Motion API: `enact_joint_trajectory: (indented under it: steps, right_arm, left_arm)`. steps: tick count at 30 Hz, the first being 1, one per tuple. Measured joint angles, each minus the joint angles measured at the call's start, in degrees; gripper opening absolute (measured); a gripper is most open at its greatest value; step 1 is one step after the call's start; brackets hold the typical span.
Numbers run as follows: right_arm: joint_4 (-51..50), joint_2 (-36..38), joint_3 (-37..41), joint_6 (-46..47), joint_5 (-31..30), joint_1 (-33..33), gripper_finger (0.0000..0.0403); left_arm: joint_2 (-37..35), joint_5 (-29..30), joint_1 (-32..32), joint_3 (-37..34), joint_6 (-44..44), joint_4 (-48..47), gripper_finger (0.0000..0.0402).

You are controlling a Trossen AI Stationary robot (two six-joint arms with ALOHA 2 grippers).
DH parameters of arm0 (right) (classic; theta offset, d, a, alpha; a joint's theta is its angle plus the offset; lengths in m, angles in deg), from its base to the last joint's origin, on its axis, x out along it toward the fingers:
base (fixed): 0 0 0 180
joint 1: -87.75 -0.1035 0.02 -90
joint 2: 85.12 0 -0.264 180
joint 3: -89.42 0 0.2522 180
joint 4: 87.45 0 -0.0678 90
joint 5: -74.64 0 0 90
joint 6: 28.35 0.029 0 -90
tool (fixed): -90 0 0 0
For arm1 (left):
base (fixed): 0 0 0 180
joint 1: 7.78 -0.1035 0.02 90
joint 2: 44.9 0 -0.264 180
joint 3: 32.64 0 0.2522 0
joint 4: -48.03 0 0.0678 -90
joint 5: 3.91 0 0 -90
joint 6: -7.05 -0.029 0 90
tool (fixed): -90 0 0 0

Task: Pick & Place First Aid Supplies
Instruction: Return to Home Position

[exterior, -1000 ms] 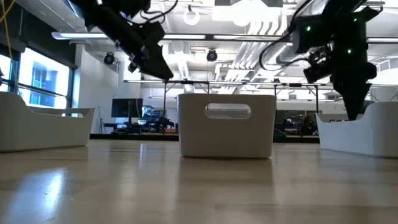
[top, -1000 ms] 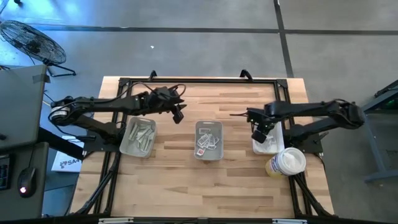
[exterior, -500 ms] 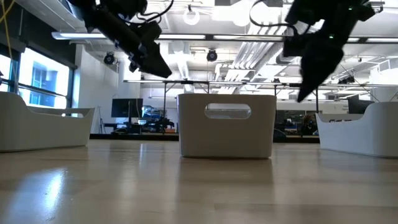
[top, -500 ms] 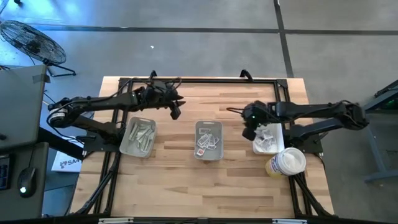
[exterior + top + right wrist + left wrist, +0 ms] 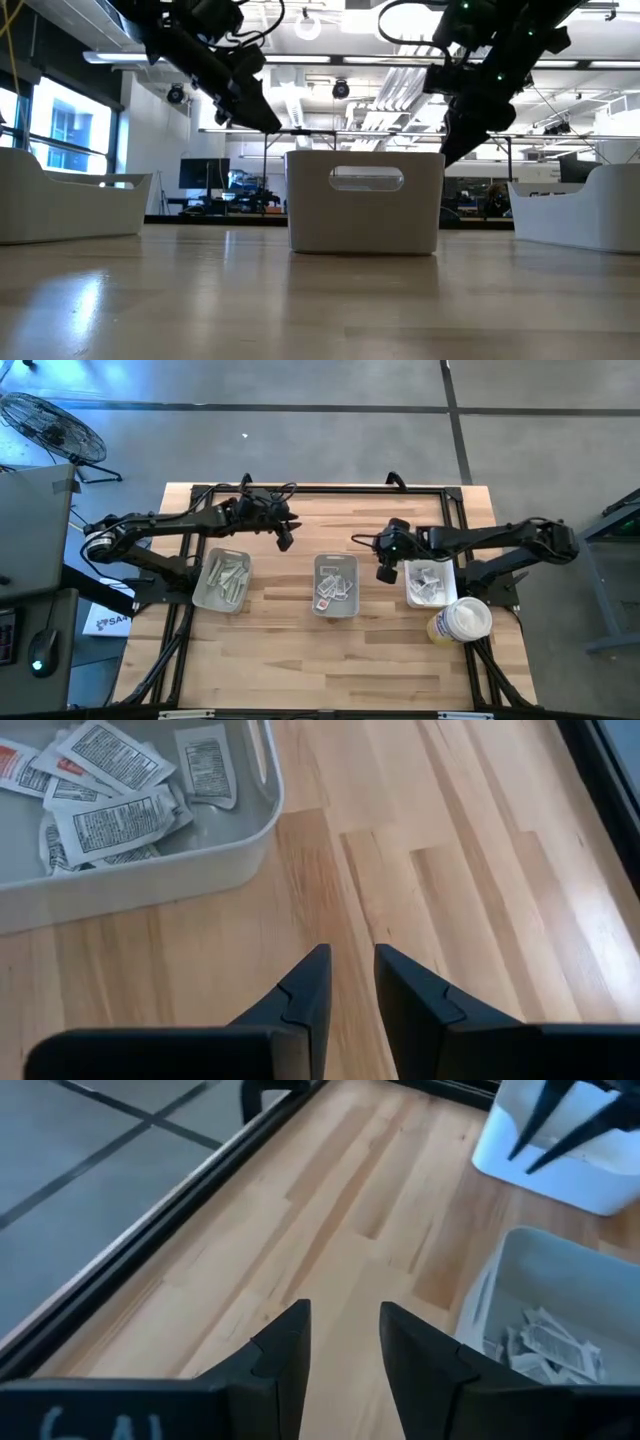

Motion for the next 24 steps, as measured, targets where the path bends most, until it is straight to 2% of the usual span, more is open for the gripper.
enact_joint_trajectory:
  steps: [11,16,24]
  right_arm:
    - [0.99,0.24,0.00,0.22,-0.30,0.00,0.0074]
    - [-0.54,0.49,0.00,4.39,-0.20,-0.02,0.0074]
    - [-4.95,6.46,0.00,8.48,-2.88,-0.74,0.0074]
  left_arm:
    - [-0.05,-1.20,0.18,0.00,-3.17,3.46,0.0120]
    - [-0.33,-1.27,0.20,-0.02,-3.50,3.66,0.0120]
    - [-4.12,-1.25,0.23,-6.43,0.89,12.45,0.0120]
